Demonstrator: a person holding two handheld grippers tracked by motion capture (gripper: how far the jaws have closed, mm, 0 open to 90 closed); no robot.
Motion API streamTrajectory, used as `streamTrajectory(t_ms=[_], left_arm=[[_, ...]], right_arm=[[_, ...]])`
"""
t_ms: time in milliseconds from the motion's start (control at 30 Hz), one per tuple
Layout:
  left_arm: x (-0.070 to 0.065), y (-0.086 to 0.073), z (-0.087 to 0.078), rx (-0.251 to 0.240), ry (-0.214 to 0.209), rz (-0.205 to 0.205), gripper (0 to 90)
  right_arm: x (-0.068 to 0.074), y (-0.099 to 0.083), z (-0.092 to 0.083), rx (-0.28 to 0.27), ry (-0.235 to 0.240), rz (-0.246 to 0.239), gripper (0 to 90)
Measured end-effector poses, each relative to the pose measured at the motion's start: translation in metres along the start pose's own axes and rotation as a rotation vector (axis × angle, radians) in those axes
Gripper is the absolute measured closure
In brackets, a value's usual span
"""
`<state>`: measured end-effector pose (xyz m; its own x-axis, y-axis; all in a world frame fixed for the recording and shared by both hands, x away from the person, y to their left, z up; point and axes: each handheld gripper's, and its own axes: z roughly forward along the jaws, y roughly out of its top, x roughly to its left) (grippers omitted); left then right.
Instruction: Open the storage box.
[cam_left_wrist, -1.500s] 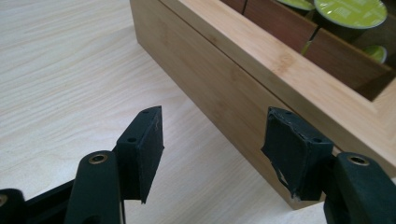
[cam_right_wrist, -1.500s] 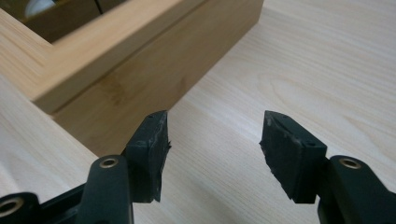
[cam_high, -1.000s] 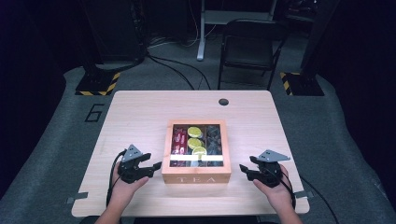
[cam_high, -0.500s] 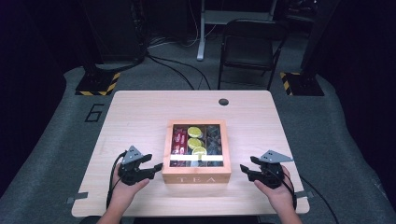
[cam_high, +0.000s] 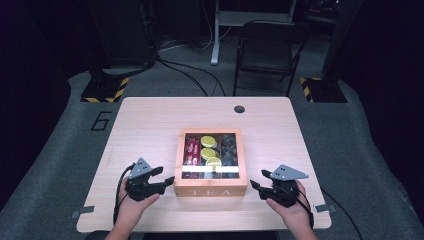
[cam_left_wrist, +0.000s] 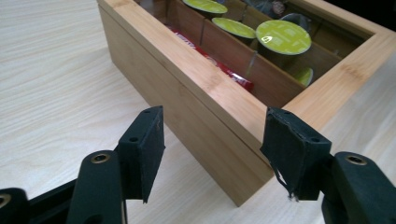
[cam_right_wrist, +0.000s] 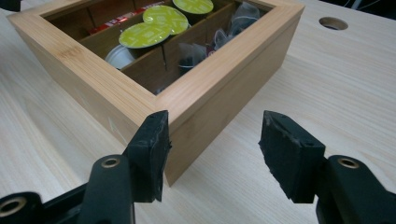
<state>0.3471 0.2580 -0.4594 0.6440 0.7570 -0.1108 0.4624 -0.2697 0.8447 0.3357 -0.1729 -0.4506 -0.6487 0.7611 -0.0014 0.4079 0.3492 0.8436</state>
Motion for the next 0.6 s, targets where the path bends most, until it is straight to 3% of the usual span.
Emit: streamTrajectory(t_ms=[100,600], left_arm=[[-0.003,0.000,-0.001,0.001,-0.028,-0.003,41.1],[-0.017,-0.002,0.002,0.021,-0.062,0.035,41.1]], right_arm=[[0.003,0.001,-0.001,-0.009,0.009,0.004,41.7],[0.007,0.000,0.002,-0.023,0.050,0.017,41.3]])
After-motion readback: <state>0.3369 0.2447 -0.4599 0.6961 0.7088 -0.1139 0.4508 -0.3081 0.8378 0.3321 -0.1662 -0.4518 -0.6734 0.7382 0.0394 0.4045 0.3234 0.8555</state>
